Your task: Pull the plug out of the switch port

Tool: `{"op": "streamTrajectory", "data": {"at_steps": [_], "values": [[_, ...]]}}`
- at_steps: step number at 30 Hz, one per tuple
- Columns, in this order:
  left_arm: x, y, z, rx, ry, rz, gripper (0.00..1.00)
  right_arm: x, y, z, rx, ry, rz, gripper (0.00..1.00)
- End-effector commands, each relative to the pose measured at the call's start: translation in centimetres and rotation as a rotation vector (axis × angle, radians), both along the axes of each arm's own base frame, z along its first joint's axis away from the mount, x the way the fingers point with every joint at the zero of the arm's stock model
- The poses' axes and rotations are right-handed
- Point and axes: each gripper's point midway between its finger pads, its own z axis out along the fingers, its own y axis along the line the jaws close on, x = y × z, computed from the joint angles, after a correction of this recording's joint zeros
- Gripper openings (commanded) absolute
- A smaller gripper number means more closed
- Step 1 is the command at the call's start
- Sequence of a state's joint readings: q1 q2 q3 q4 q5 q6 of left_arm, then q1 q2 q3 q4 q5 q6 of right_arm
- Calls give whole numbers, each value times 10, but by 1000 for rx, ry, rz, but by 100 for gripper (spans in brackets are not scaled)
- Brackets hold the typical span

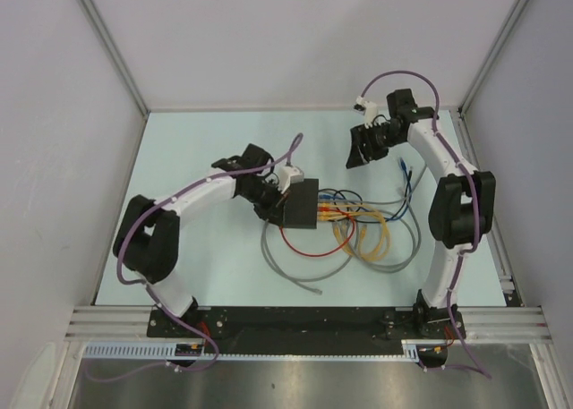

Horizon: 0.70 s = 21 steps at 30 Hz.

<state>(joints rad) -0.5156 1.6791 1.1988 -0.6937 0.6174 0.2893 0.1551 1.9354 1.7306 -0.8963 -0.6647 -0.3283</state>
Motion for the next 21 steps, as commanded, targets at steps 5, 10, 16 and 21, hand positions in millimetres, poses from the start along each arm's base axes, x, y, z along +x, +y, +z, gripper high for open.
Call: {"op": "streamTrajectory", "data": {"at_steps": [5, 10, 16, 21], "values": [[13, -5, -36, 90, -49, -105, 0, 42, 19, -14, 93, 18, -45, 61], [26, 1, -52, 169, -61, -82, 0, 49, 23, -41, 158, 107, -42, 60], [82, 13, -59, 312, -197, 96, 0, 51, 28, -55, 172, 116, -17, 60], [104, 24, -39, 281, -215, 202, 0, 38, 43, -52, 211, 145, 35, 61]]}}
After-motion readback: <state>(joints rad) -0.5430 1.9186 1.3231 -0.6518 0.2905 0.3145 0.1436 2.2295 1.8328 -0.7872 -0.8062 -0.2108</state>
